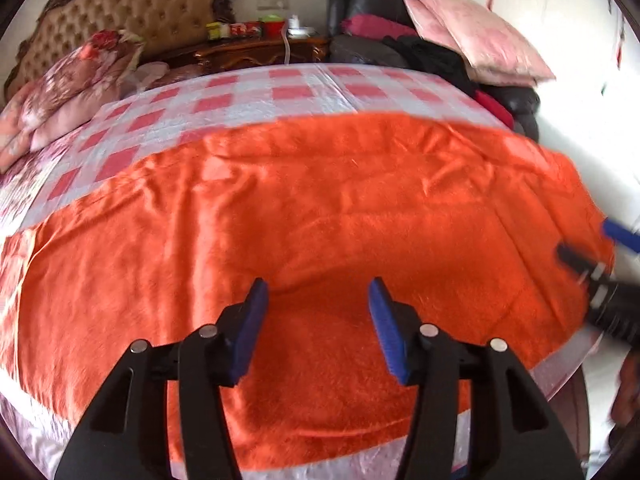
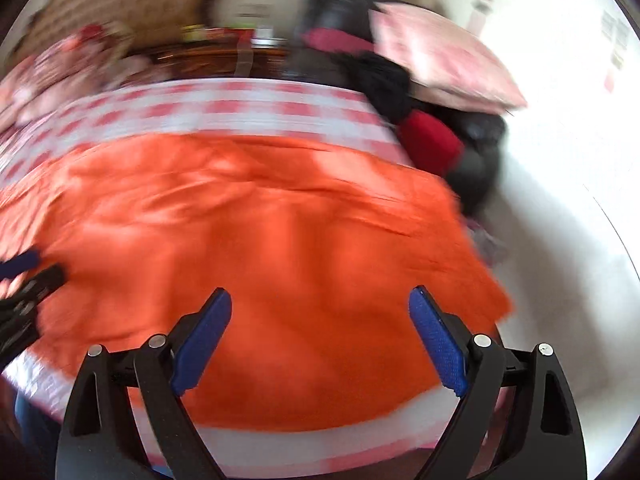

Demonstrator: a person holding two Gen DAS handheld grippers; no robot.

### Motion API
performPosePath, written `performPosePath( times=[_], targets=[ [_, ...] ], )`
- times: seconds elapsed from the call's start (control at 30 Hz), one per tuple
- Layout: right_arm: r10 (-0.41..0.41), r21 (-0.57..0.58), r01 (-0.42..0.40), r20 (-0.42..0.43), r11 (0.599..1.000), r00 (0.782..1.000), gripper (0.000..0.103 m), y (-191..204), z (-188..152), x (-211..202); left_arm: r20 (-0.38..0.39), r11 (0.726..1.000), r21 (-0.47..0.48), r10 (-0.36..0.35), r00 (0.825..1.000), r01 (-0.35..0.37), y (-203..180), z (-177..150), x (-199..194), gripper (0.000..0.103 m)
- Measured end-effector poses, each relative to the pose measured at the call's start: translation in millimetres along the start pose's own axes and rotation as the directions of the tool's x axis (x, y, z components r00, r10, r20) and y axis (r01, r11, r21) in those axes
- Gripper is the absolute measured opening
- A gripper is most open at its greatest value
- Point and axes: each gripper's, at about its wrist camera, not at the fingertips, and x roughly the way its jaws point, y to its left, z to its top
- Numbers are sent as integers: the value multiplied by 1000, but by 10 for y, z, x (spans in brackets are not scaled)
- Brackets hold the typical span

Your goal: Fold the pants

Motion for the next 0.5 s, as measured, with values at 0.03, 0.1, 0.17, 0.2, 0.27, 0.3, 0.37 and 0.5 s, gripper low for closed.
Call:
performPosePath(
  times=[0.03, 0.1, 0.17, 0.2, 0.27, 0.3, 0.37, 0.5],
  targets=[
    [2, -19, -2, 0, 1000, 1000, 87, 87, 0, 13, 15, 1000, 12, 17, 1000, -17, 26, 5, -48, 53],
    [29, -40, -30, -20, 999, 999, 87, 232, -10, 81, 30, 996, 44, 75, 997, -76, 83, -4, -95, 53],
    [55, -38, -56, -42, 998, 998, 87, 312, -24, 139, 20, 993, 25, 116, 993, -117, 258, -25, -105, 53],
    [52, -36, -54, -55, 998, 997, 87, 333, -37, 163, 17, 991, 5, 136, 991, -136, 375, -46, -115, 53],
    [50, -22, -52, -53, 998, 997, 88, 324, -51, 156, 14, 985, -37, 167, 986, -166, 628, -107, -137, 53],
    [51, -18, -52, -58, 998, 997, 88, 315, -58, 158, 9, 984, -52, 174, 985, -173, 720, -123, -136, 53],
    [56, -2, -56, -71, 998, 996, 88, 266, -57, 194, -7, 974, -103, 201, 980, -201, 990, -190, -120, 54],
    [102, 39, -99, -76, 994, 992, 89, 192, -89, 245, -4, 955, -187, 235, 972, -232, 1437, -248, -171, 54]
  ],
)
